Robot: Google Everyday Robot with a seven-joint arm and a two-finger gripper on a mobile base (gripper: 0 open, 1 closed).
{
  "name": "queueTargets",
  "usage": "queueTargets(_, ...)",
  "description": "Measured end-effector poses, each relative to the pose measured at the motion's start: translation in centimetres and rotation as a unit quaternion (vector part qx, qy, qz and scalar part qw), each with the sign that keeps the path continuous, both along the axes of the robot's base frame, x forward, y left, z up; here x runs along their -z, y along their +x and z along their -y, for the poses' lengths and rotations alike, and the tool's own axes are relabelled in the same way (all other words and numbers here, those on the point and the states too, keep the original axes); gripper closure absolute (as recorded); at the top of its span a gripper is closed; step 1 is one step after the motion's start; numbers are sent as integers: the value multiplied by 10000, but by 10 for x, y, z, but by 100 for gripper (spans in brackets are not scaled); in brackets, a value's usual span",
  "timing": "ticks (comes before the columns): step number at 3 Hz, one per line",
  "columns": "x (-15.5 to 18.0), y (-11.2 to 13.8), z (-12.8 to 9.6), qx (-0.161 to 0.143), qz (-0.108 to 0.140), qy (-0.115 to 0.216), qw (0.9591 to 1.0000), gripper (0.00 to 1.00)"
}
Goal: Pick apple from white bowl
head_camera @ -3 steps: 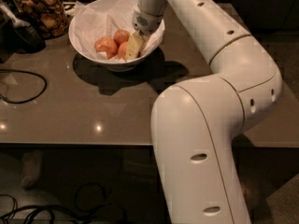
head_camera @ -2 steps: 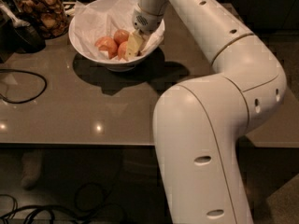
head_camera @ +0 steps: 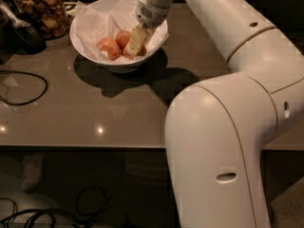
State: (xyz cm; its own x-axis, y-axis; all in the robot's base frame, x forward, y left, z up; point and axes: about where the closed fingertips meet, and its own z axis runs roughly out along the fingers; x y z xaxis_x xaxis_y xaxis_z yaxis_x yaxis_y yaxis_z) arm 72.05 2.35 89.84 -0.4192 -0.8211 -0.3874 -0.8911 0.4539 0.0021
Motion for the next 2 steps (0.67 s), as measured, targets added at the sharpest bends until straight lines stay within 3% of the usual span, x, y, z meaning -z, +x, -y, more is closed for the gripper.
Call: queueTargets(2,-12,-10,-2,-60,36,-33,10000,100)
